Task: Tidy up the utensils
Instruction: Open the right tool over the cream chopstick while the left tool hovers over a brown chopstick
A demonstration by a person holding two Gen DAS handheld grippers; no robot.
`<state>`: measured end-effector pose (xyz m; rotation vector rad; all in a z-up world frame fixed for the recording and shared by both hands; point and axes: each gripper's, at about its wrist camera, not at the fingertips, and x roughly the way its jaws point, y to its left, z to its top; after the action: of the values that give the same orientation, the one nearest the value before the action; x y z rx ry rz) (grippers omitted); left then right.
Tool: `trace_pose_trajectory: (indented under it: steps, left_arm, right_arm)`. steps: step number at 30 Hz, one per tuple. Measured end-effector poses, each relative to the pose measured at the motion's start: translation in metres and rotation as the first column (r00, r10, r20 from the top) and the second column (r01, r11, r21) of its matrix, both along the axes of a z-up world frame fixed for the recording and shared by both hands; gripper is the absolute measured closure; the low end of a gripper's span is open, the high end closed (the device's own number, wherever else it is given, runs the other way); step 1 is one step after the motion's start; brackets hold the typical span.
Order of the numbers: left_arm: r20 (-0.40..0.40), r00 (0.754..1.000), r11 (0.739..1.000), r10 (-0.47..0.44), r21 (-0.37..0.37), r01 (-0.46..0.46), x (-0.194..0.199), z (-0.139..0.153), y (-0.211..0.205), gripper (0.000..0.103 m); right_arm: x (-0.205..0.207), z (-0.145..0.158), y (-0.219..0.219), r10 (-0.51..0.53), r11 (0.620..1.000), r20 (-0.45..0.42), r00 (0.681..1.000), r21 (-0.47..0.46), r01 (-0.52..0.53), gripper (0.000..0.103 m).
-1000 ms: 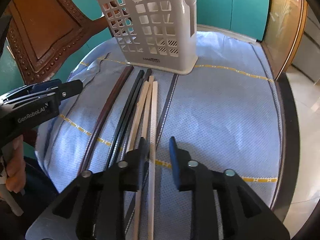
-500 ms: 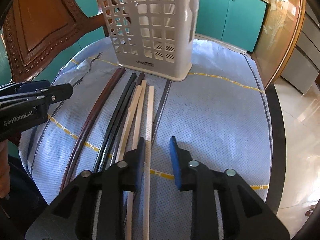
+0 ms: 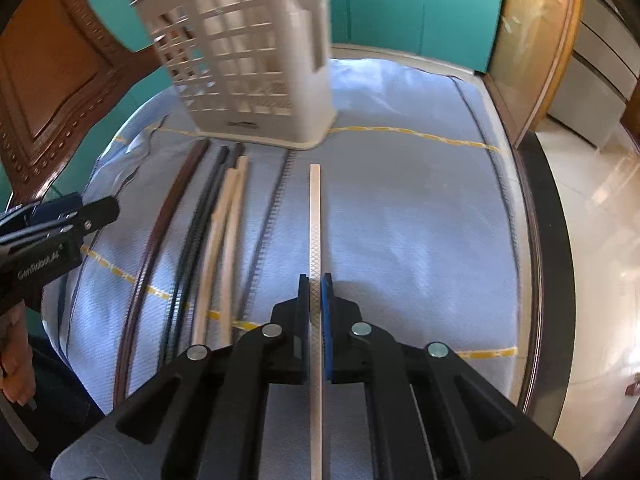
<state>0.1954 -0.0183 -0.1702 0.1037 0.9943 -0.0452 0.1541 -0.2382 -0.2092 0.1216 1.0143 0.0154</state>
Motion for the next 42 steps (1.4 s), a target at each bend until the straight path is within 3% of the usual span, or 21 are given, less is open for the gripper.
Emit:
trace_pose_trajectory:
  steps: [7, 13, 18, 22, 25, 26, 33, 39, 42]
  left_arm:
    - [-0.003, 1.0, 1.0, 0.003, -0.007, -0.003, 0.002, 0.0, 0.0, 0.044]
    - [-0.032, 0.999, 0.999, -0.006, -0.043, 0.005, 0.004, -0.004, 0.0, 0.044]
    - [-0.064, 0.998, 0.998, -0.028, -0.064, 0.024, 0.006, -0.011, -0.007, 0.044]
    - [-0.078, 0.996, 0.995, -0.049, -0.091, 0.042, 0.008, -0.017, -0.011, 0.044]
    - [-0.1, 0.994, 0.992, -0.05, -0.12, 0.038, 0.018, -0.024, -0.013, 0.048]
    - [-0.113, 0.993, 0.992, -0.044, -0.122, 0.03, 0.023, -0.028, -0.013, 0.053]
    - [-0.091, 0.995, 0.993, -0.029, -0.117, 0.019, 0.028, -0.033, -0.018, 0.053]
    - [-0.056, 0.998, 0.999, -0.019, -0.035, 0.017, 0.03, -0.036, -0.03, 0.052]
    - [-0.064, 0.998, 0.998, 0.001, -0.068, -0.006, 0.035, -0.037, -0.026, 0.052]
  right_arm:
    - [-0.009, 0.002, -0.023, -0.05, 0.995, -0.011, 0.999, 0.088, 0.051, 0.097]
    - [-0.008, 0.009, -0.023, -0.018, 0.988, 0.03, 0.999, 0.154, 0.013, 0.096]
    - [-0.003, 0.008, -0.008, 0.021, 0.992, 0.037, 0.999, 0.122, -0.025, 0.086]
    - [-0.001, 0.003, -0.005, -0.004, 0.999, 0.014, 1.0, 0.049, 0.004, 0.079]
    - [0.0, 0.002, -0.006, -0.009, 0.998, 0.006, 1.0, 0.061, 0.009, 0.071]
    - [0.0, 0.001, -0.005, -0.011, 0.998, 0.005, 1.0, 0.062, 0.011, 0.071]
    - [-0.002, 0.001, -0.006, -0.008, 0.998, 0.006, 1.0, 0.069, 0.007, 0.069]
    - [-0.002, 0.001, -0.007, -0.012, 0.997, 0.004, 1.0, 0.071, 0.012, 0.069]
    - [-0.003, 0.002, -0.007, -0.009, 0.998, 0.004, 1.0, 0.069, 0.009, 0.069]
